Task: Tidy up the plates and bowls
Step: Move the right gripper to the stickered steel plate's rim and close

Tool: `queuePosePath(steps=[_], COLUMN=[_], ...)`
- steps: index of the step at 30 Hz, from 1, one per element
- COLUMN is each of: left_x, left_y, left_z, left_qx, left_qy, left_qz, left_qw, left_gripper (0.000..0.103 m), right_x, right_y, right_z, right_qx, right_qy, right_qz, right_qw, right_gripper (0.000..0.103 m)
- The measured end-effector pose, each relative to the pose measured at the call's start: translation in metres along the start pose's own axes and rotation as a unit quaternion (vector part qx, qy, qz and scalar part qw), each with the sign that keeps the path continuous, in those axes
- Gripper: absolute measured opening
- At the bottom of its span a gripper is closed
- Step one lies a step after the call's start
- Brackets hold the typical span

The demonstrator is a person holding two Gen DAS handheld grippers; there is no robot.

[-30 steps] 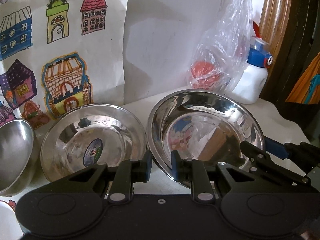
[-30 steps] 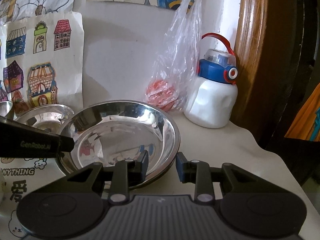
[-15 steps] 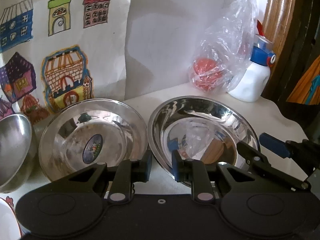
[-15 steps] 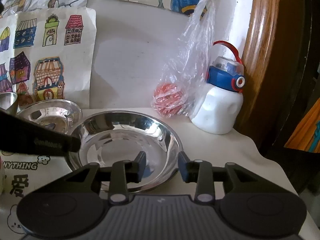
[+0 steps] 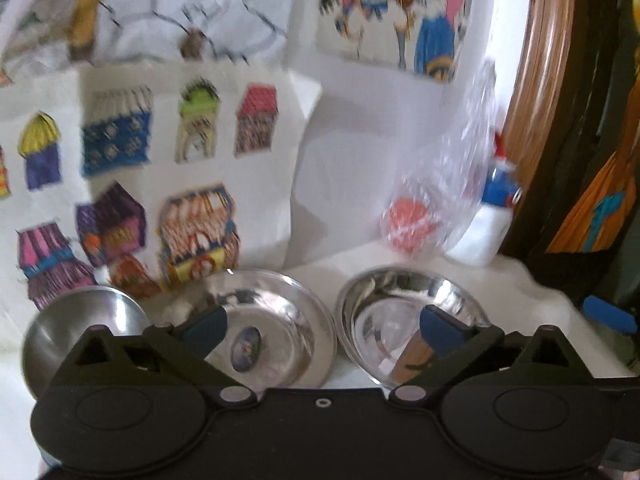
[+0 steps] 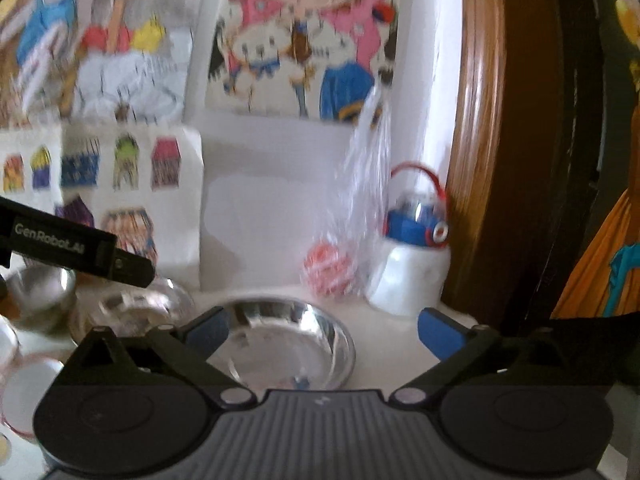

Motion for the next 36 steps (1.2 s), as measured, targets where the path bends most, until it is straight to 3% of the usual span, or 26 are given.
queuePosePath(steps=[5, 13, 19, 28, 36], left_x=[0.027, 0.068, 0.088, 0.098, 0.100], left_y=[0.028, 0.031, 0.008, -0.031, -0.064], left_z=[0.013, 0.027, 0.033, 0.034, 0.034], left_qx=[-0.021, -0.032, 0.007, 0.079, 0.147], left_qy=[-0.003, -0.083, -0.142, -0.148, -0.136], left_qz=[-0.008, 0.004, -0.033, -0.078, -0.080], left_qw=[0.9997, 0.9960, 0.9893, 0.9827, 0.9765], left_gripper=[0.102, 0.102, 0.102, 0.102, 0.102], right_x=[0.015, 0.039, 0.057, 0.065, 0.074], right_y=[0.027, 0.024, 0.018, -0.004, -0.037], right_z=[0.018, 0.020, -0.002, -0.018, -0.026], right_qx=[-0.035, 0.005, 0.023, 0.052, 0.086], right_qy=[-0.017, -0.131, -0.179, -0.213, -0.234], right_qz=[0.009, 0.098, 0.110, 0.117, 0.137], right_qw=[0.999, 0.986, 0.977, 0.969, 0.959], right_gripper=[0.103, 0.103, 0.103, 0.103, 0.103])
Point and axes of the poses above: each gripper's, at about its wrist camera, not at the fingertips, and y roughly against the way its jaws point, x to its left, z to its top, the point moved 1 cm from there along -y, roughly the way its jaws point, and after that the axes turned 6 degrees about z, right-handed, at the moved point
